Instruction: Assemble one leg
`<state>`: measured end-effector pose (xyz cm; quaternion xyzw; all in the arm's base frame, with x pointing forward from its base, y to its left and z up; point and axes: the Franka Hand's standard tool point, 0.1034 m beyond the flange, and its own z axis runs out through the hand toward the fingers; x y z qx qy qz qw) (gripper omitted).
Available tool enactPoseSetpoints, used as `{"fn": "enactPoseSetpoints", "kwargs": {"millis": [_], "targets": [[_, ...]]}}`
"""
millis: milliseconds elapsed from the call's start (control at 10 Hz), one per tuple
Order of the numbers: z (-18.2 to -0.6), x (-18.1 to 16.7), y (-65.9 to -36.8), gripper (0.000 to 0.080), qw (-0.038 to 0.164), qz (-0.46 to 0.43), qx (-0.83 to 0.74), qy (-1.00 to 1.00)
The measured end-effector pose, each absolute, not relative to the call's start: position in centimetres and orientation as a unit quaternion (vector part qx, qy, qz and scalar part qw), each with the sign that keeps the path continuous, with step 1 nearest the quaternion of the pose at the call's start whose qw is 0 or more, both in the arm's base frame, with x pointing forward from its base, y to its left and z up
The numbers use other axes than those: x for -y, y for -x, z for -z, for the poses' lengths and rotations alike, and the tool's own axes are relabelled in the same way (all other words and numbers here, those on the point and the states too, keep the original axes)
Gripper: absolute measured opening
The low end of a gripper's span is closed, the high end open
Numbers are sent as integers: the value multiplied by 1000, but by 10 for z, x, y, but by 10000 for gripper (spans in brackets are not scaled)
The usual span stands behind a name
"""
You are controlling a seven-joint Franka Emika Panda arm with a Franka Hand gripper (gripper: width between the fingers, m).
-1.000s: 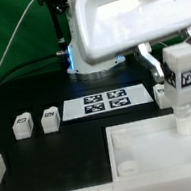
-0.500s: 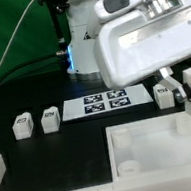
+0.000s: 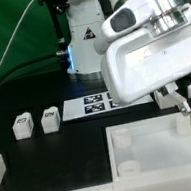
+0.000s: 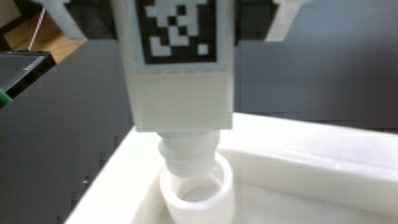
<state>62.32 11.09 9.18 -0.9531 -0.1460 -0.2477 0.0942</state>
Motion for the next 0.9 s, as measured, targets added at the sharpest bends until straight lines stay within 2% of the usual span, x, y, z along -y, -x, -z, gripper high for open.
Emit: {"fn": "enactPoseSetpoints", "kwargs": {"millis": [600,900], "targets": [[-74,-110,-621,291,100,242,138,955],[-72,-111,-621,291,100,243,138,955]]}}
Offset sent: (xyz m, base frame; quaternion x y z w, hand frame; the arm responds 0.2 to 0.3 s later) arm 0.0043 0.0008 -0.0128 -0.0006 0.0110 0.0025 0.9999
